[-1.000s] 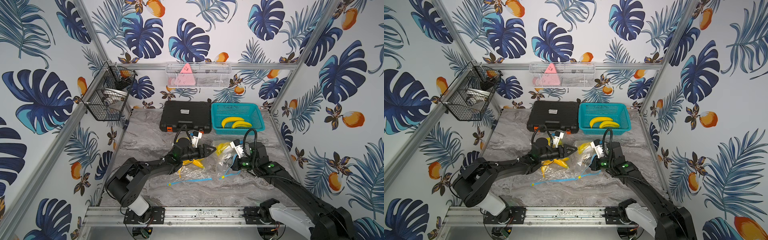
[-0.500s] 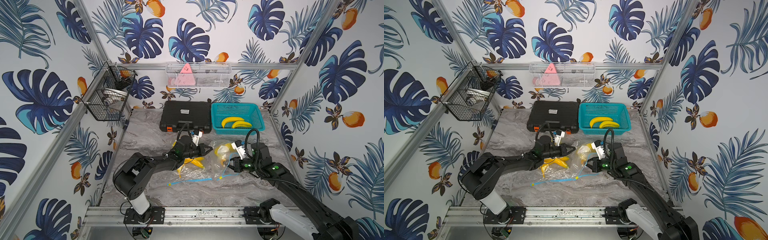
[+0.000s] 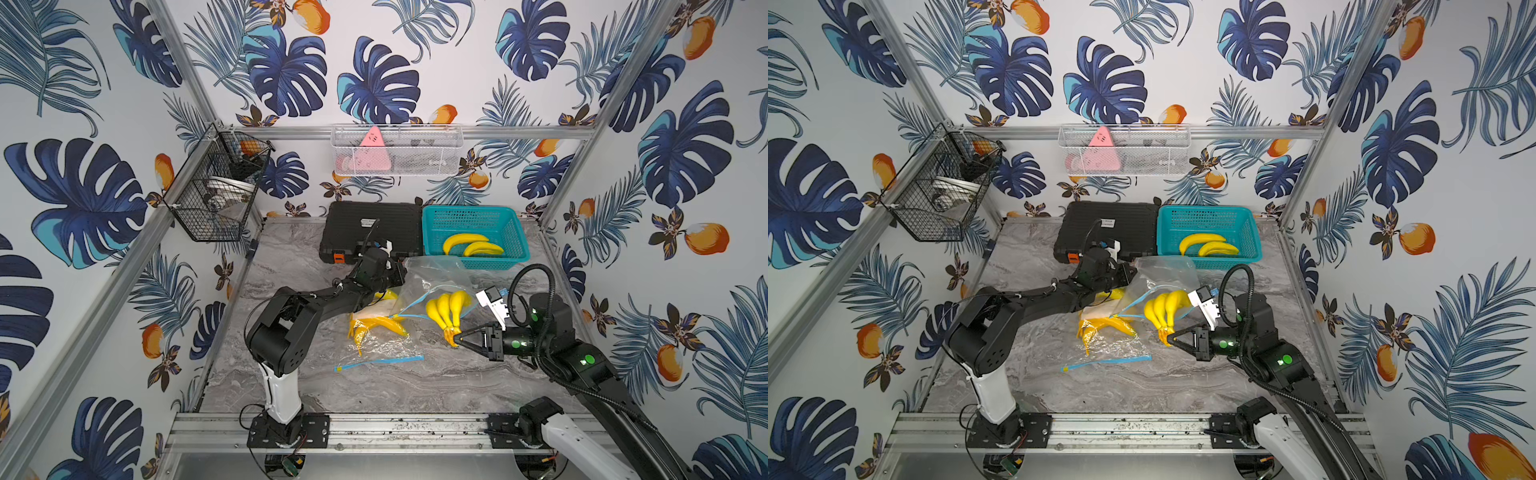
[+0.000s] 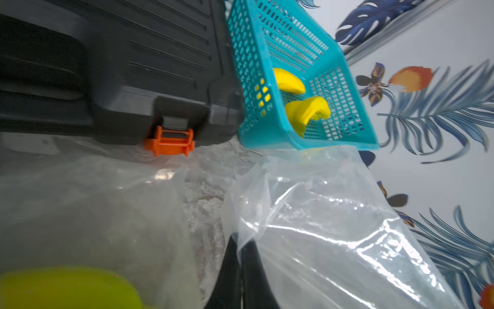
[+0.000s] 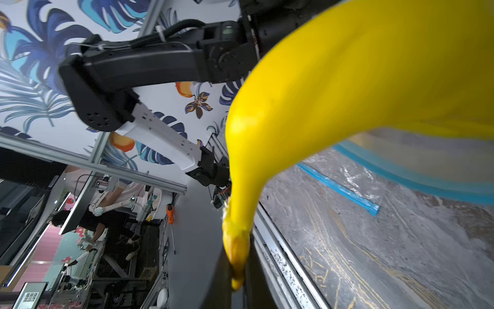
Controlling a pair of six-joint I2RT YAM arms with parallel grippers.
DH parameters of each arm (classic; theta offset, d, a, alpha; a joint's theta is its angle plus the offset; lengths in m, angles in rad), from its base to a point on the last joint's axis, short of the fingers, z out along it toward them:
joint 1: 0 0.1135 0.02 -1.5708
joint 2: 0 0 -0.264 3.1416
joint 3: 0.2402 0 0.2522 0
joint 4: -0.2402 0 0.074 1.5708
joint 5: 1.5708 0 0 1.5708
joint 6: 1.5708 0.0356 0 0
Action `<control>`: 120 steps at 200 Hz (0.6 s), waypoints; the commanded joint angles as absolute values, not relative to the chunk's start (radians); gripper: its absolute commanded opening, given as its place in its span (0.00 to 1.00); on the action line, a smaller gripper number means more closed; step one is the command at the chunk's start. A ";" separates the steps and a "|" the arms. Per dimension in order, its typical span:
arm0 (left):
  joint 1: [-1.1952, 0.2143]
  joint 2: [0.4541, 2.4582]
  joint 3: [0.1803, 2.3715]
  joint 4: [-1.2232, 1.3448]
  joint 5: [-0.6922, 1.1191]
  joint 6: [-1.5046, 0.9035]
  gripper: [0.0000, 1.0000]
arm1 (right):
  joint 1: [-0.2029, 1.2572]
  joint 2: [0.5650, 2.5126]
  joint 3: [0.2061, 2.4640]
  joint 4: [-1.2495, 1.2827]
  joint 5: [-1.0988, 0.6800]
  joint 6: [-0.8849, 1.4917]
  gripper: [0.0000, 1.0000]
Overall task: Open the zip-top bag and take out the banana
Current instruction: Pick up the banana from the zipper food storage bag, then place the banana in the basket, then place the zipper food storage bag at the center of the board.
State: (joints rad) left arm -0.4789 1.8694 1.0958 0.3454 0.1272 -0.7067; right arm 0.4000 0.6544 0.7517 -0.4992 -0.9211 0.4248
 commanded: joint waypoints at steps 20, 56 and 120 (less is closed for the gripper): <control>-0.500 1.886 1.094 0.292 -0.012 -0.692 0.00 | 0.401 0.611 0.916 -0.604 -0.796 0.401 0.02; -0.593 1.852 1.011 0.371 -0.064 -0.740 0.00 | 0.378 0.843 1.022 -0.521 -0.536 0.245 0.04; -0.831 1.979 1.192 0.448 -0.203 -0.845 0.00 | 0.024 1.575 1.336 -0.196 -0.482 0.146 0.06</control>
State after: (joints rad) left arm -0.7937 1.9030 1.0866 0.4160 -0.1162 -0.8009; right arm 0.0864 1.4193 1.2251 -0.3683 -0.5049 0.2127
